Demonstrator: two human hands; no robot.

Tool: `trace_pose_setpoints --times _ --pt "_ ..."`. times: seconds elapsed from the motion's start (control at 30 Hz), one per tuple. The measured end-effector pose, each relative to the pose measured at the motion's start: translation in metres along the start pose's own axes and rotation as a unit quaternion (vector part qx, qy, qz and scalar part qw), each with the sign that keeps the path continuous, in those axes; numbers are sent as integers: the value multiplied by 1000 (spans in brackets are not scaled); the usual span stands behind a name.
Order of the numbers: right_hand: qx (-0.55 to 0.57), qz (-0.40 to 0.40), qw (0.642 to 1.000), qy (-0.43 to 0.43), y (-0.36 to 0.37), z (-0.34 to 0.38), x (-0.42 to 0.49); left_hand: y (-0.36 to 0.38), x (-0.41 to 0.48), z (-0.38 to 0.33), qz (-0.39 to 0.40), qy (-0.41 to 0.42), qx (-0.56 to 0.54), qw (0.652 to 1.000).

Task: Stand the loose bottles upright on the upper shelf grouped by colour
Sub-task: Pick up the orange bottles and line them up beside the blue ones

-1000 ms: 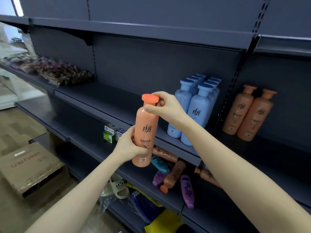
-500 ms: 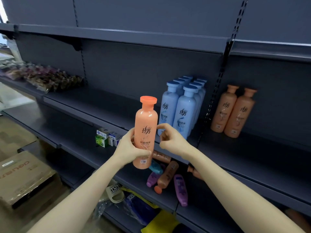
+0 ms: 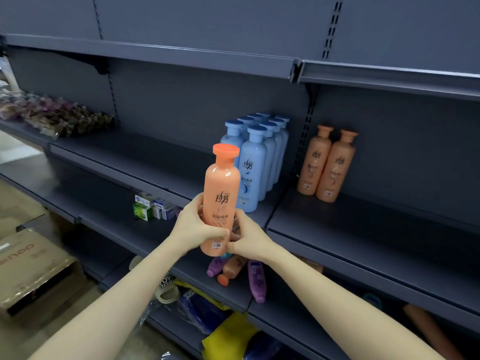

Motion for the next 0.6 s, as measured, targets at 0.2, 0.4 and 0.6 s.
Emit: trace_pose_setpoints --times 0.2,0.4,0.6 --pt "41 -35 999 5 -4 -17 -29 32 -15 -15 -5 -6 -5 1000" --pt "62 -65 996 10 -13 -31 -64 66 -26 -30 2 -8 -11 1000" --pt "82 -80 993 20 -25 -41 -97 99 -30 -44 9 -7 -11 1000"
Point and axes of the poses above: each hand's wrist, its own x-axis towards the middle knuckle, its own y-axis out of the palm, z = x × y, the point moved 10 cm from there along x, towards the middle knuckle, and after that the axes turned 13 degrees about z, right-handed, at the moved point
